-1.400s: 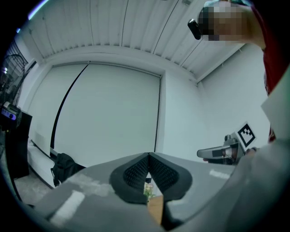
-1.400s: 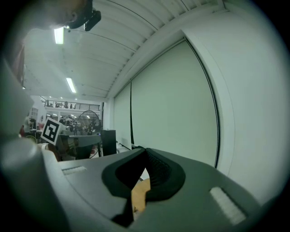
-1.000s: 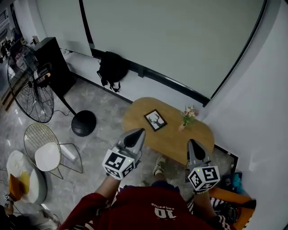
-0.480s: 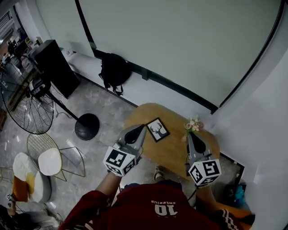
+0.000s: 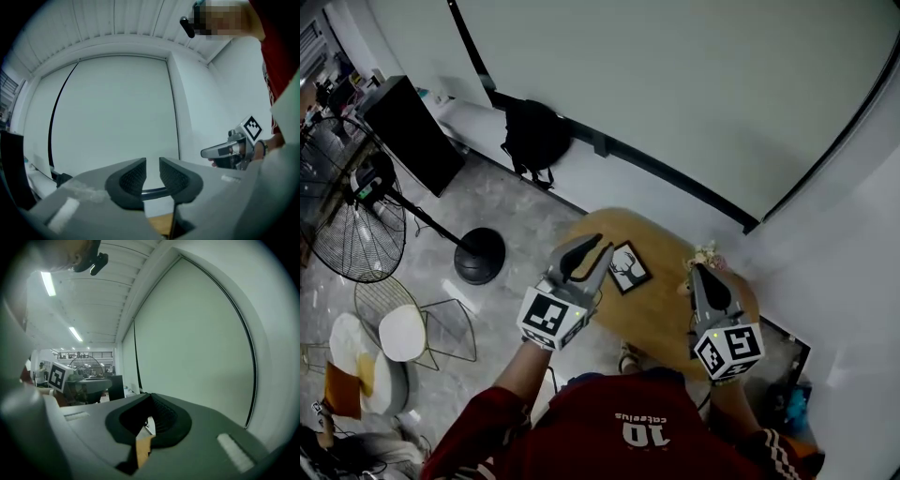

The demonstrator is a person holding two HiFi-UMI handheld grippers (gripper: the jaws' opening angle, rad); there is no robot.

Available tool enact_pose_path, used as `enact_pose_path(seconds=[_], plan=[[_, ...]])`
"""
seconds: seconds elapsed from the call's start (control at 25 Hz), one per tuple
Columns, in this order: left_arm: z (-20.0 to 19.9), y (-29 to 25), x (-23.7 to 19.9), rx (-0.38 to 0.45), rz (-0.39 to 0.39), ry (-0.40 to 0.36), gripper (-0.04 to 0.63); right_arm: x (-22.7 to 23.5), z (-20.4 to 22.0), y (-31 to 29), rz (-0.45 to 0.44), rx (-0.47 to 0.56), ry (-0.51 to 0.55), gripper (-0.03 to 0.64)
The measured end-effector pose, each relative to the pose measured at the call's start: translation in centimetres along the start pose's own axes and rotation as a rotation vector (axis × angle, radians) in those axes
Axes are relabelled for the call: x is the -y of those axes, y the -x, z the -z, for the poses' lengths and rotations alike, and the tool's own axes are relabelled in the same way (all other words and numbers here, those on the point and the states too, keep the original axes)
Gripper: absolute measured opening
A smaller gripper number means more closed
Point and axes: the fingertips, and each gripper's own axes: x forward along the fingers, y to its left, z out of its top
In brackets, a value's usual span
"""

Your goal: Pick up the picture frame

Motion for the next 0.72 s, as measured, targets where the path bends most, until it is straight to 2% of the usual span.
enact_pose_path(seconds=[0.12, 0.36, 0.56, 0.72], plan=[[0.8, -0.6, -0.2, -0.023, -0.007, -0.073, 0.115, 0.3, 0.6, -0.1, -0.003, -0.005, -0.009, 0.000], [5.0, -3.5, -1.8, -0.116, 0.002, -0.176, 0.130, 1.7, 2.8, -1.1, 0.008, -0.039, -0.016, 0.000], [10.7, -6.9, -2.8, -0.205, 0.032, -0.232, 0.130, 3.7, 5.8, -2.5, 0.015, -0.090, -0.060, 0.000], [17.4, -9.9, -2.4, -0.292, 0.116, -0.282, 0.130, 5.1, 8.0, -3.6, 0.027, -0.123, -0.081, 0.000]])
